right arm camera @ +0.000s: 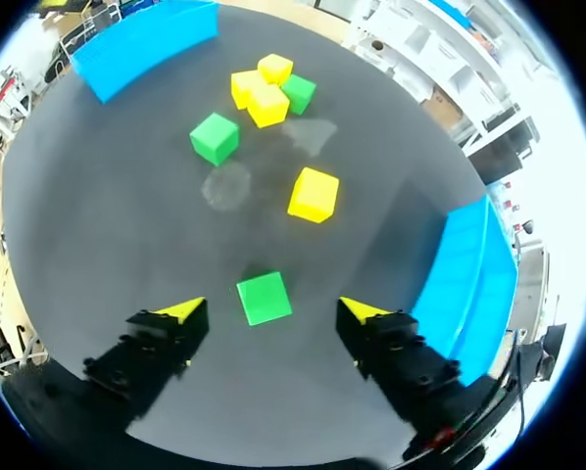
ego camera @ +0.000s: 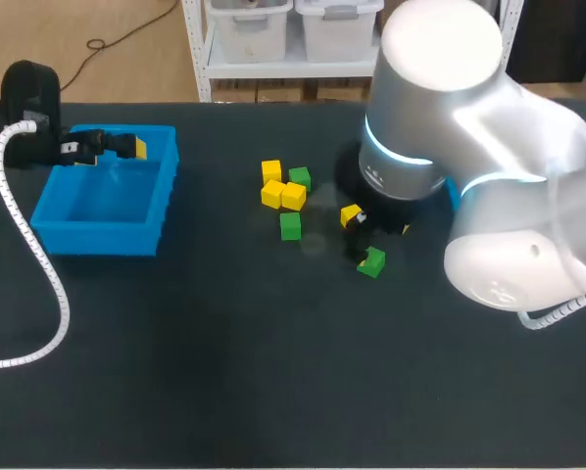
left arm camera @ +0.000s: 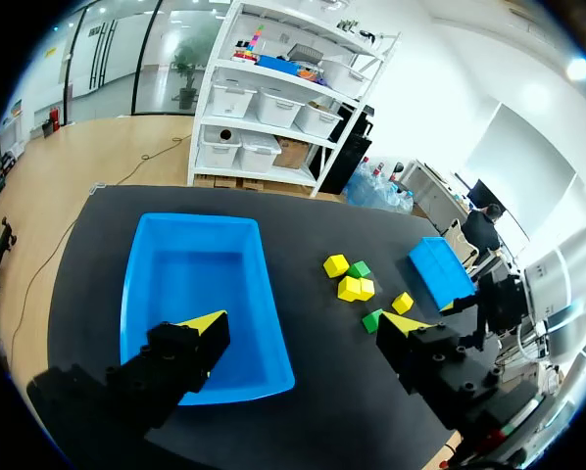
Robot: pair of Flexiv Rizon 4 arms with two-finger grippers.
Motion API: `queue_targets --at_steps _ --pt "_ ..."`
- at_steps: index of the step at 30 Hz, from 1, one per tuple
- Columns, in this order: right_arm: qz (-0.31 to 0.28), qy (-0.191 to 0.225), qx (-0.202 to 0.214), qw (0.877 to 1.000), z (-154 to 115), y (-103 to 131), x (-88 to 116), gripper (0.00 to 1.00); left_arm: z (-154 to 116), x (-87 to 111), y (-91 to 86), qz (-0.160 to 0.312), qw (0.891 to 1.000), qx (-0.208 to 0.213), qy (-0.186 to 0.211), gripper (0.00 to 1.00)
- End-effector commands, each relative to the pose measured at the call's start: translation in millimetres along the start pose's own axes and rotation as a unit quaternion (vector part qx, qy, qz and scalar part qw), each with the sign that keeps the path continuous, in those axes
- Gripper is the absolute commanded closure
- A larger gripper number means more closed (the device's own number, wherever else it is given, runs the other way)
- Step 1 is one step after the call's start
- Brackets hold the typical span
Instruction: Put the green cubes in the right bin and the yellow cubes in the left bin.
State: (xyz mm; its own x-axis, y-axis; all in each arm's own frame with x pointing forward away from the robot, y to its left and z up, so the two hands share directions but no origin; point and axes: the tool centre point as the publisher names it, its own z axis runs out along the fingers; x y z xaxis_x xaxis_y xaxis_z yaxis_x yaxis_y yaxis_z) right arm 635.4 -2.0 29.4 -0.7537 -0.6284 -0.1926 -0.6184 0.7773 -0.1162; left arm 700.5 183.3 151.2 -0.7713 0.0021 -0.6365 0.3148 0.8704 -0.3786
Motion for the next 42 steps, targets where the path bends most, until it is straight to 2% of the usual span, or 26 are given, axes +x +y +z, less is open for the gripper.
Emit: queue_targets --at_steps 1,15,40,41,42 --pt "-0.002 0.009 0.001 1.0 8.1 2.6 -2.0 0.0 0.0 1.4 1.4 0.001 1.0 0.003 -0.003 0.0" --pt "-0.002 0.034 0.011 0.999 34.6 5.1 -0.4 0.0 0.0 1.4 1.4 0.001 1.0 0.003 -0.003 0.0" --pt "0.003 0.044 0.013 0.999 46.3 2.9 3.3 0.0 0.0 1.4 1.4 0.001 1.0 0.003 -0.003 0.0" --pt "0.004 0.046 0.014 0.999 47.2 2.7 3.7 0.05 0.0 1.4 1.4 0.001 1.0 0.003 -0.003 0.0" --pt "0.006 0.049 0.014 0.999 48.8 2.1 4.3 0.47 0.0 1.4 1.4 0.001 1.0 0.003 -0.003 0.0"
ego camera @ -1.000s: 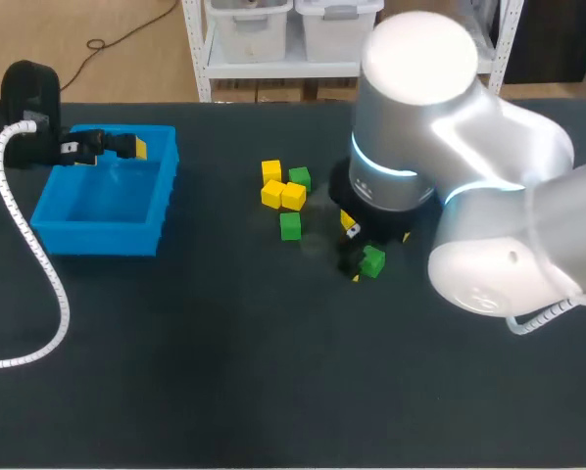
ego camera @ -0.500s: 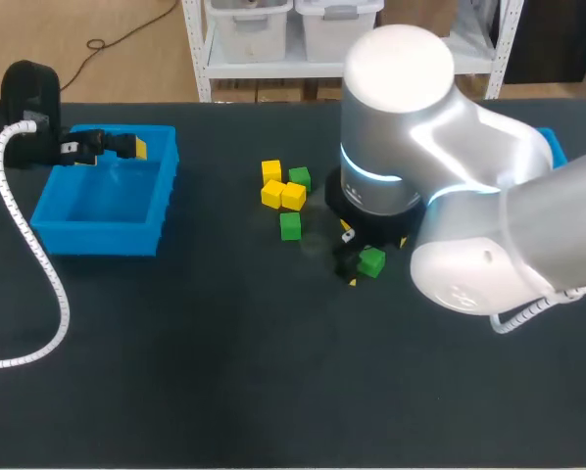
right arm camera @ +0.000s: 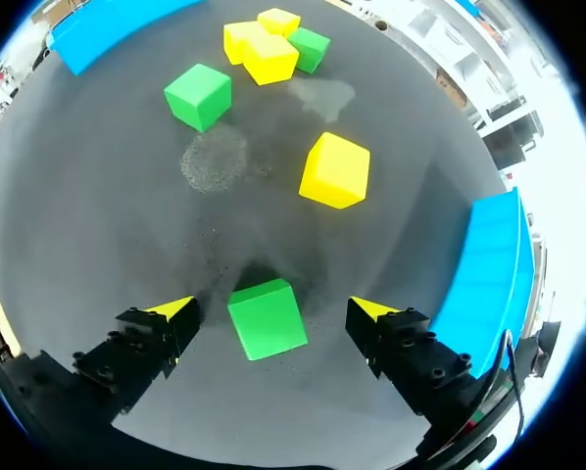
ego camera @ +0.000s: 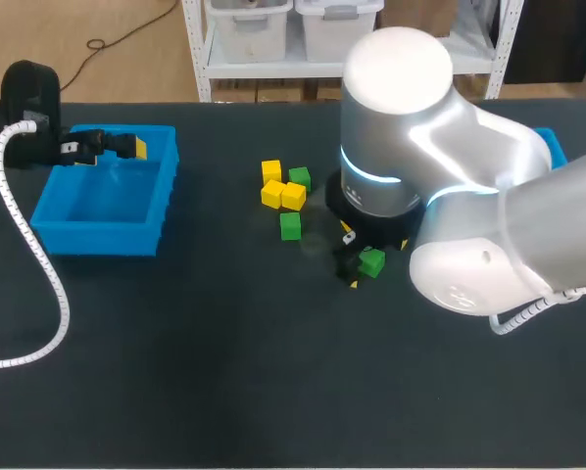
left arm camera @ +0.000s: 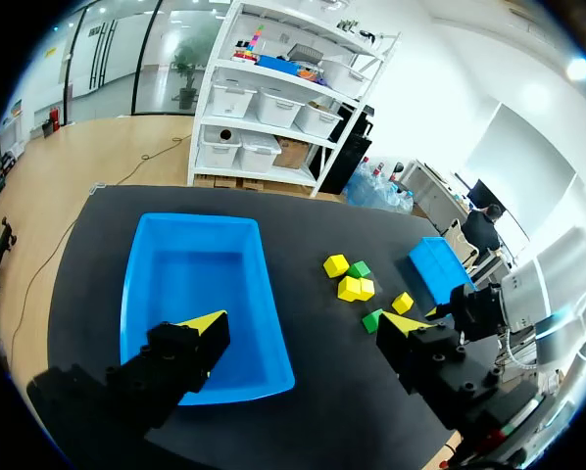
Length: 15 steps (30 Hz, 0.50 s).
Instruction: Put the green cubes in the right bin and the yellow cubes in the left bin.
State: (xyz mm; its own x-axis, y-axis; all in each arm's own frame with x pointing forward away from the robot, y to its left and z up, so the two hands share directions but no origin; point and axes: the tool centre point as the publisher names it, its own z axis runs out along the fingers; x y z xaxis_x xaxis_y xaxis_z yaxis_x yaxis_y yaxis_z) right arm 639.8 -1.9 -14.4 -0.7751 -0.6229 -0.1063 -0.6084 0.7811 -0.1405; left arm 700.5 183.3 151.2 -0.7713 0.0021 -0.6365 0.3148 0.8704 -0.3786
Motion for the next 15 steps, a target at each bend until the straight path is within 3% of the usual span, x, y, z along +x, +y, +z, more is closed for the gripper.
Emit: queue_targets --at_steps 1,2,3,15 --pt "0.004 0.006 0.002 1.0 6.1 -0.6 -0.8 0.68 0.0 1.4 1.4 0.001 1.0 0.003 -0.003 0.0" --pt "0.006 0.007 0.002 1.0 6.8 -0.9 -0.4 0.94 0.0 1.4 1.4 0.001 1.0 0.003 -0.003 0.0" --pt "0.006 0.008 0.001 1.0 7.0 -1.2 -0.2 1.0 0.0 1.4 1.4 0.001 1.0 0.003 -0.003 0.0" --pt "0.008 0.003 0.002 1.0 7.5 -1.9 -0.7 1.0 0.0 1.4 1.4 0.001 1.0 0.003 -0.003 0.0"
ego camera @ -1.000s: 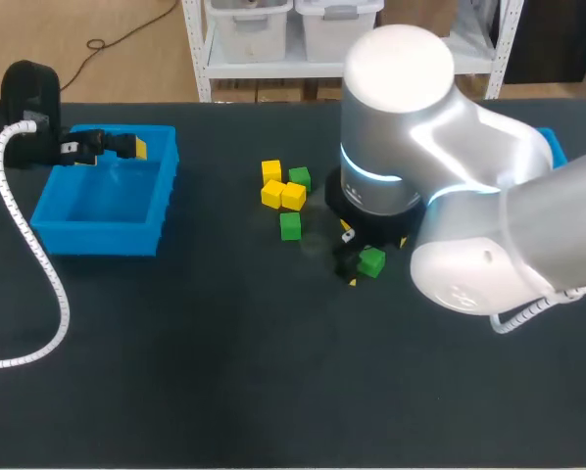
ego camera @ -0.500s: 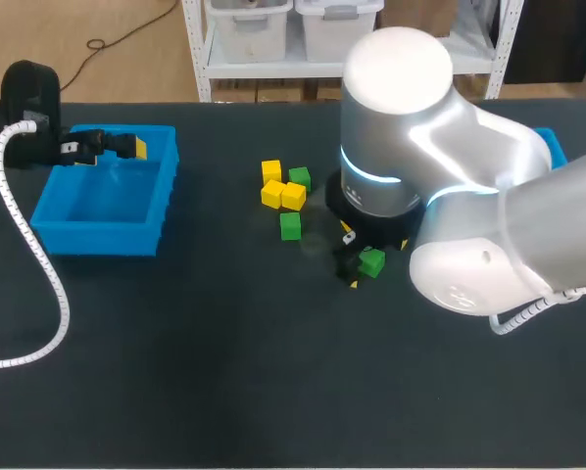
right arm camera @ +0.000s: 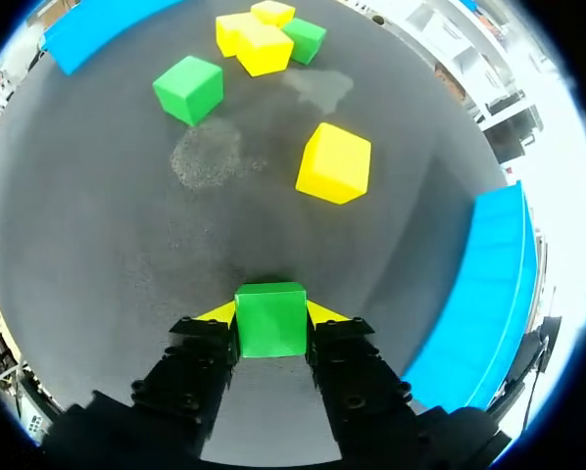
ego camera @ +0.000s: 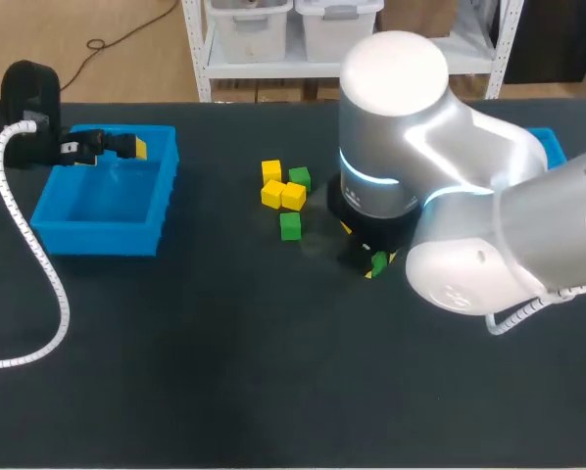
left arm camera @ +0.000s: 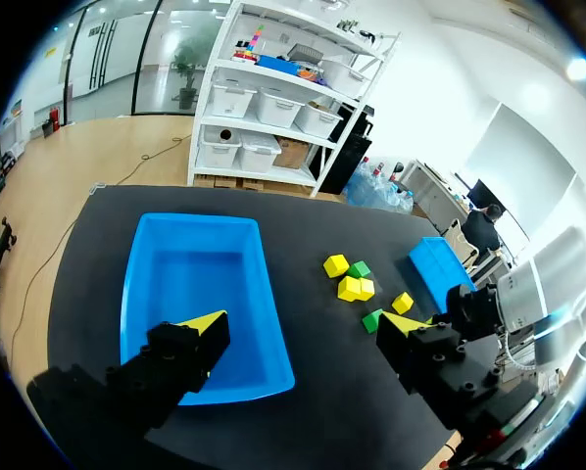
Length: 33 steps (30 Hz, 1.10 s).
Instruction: Put the green cubes in the right bin and the yellow cubes in the left bin.
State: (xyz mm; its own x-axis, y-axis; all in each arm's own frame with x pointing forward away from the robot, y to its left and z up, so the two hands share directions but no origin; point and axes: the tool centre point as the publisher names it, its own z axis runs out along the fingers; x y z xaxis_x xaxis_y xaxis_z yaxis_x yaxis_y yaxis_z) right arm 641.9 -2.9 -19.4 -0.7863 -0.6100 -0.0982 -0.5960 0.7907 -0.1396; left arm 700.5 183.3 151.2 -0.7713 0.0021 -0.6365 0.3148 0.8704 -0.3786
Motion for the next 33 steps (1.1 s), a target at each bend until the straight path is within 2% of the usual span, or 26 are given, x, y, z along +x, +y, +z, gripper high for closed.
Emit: queue_targets --at_steps 1,4,7,14,18,26,33 --pt "0.0 -0.003 0.002 1.0 1.9 -0.7 -1.1 1.0 0.0 1.4 1.4 0.001 1.0 0.003 -0.003 0.0" --pt "0.006 -0.017 0.009 1.0 -5.7 -7.5 -7.1 1.0 0.0 1.4 1.4 0.001 1.0 0.003 -0.003 0.0" --pt "0.021 -0.047 0.019 0.999 -25.7 -23.6 -17.6 1.0 0.0 1.4 1.4 0.001 1.0 0.003 -0.003 0.0" --pt "0.084 -0.127 0.042 0.987 -85.1 -81.0 -38.6 1.0 0.0 1.4 1.4 0.001 1.0 0.003 -0.003 0.0" --pt "0.131 -0.151 0.054 0.978 -103.9 -115.9 -40.7 1.0 0.0 1.4 1.4 0.001 1.0 0.003 -0.003 0.0" --pt "0.231 -0.146 0.067 0.959 -102.6 -176.3 -28.0 1.0 0.0 1.4 1.4 0.001 1.0 0.003 -0.003 0.0" --pt "0.297 -0.122 0.068 0.945 -85.3 -210.7 -3.4 1.0 0.0 1.4 1.4 0.001 1.0 0.003 -0.003 0.0"
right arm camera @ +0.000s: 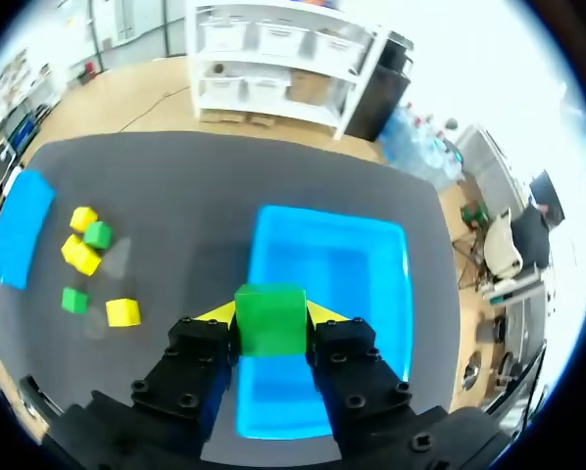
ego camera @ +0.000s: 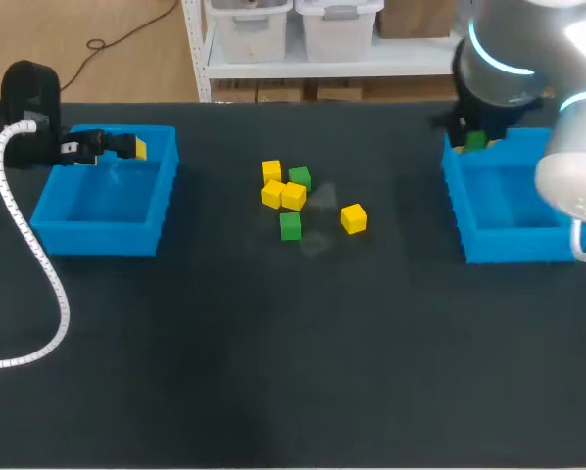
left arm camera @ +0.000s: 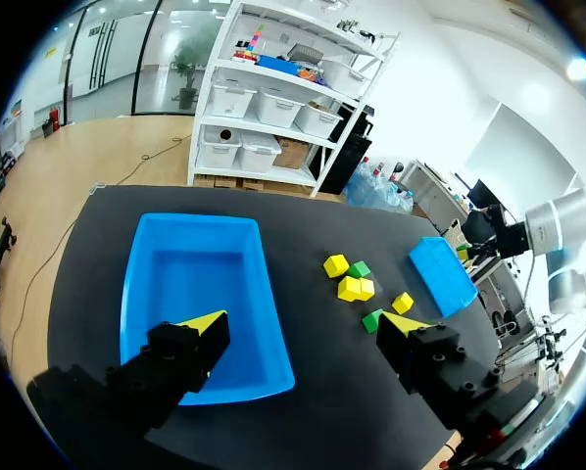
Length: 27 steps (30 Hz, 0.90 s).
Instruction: Put the green cubes in the right bin and the yellow cubes in the left bin.
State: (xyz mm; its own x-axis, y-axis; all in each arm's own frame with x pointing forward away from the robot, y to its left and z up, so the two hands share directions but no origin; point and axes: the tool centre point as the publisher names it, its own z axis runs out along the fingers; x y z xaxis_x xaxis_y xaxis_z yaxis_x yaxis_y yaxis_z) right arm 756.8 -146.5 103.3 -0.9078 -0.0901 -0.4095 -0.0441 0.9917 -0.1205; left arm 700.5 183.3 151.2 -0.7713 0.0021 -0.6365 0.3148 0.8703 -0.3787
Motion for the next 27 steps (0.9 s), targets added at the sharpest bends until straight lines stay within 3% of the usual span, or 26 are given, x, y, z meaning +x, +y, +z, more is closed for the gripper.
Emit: queue_targets --at_steps 1,7,8,9,10,18,27 --pt "0.017 0.002 0.007 1.0 13.7 -20.5 7.8 1.0 0.0 1.4 1.4 0.001 1.0 0.003 -0.003 0.0" --pt "0.032 0.033 0.02 0.999 31.9 -34.1 23.4 0.96 0.0 1.4 1.4 0.001 1.0 0.003 -0.003 0.0" --pt "0.036 0.034 0.02 0.999 32.6 -34.9 24.2 0.72 0.0 1.4 1.4 0.001 1.0 0.003 -0.003 0.0" --pt "0.036 0.033 0.02 0.999 33.0 -35.0 24.5 0.29 0.0 1.4 1.4 0.001 1.0 0.003 -0.003 0.0" --pt "0.039 0.032 0.022 0.999 33.4 -35.0 24.6 0.0 0.0 1.4 1.4 0.001 1.0 0.003 -0.003 0.0" --pt "0.022 0.013 0.026 0.999 26.3 -23.3 16.2 0.0 0.0 1.4 1.4 0.001 1.0 0.003 -0.003 0.0" --pt "-0.047 -0.02 -0.009 0.999 -10.2 55.3 -3.4 0.0 0.0 1.4 1.4 0.001 1.0 0.003 -0.003 0.0"
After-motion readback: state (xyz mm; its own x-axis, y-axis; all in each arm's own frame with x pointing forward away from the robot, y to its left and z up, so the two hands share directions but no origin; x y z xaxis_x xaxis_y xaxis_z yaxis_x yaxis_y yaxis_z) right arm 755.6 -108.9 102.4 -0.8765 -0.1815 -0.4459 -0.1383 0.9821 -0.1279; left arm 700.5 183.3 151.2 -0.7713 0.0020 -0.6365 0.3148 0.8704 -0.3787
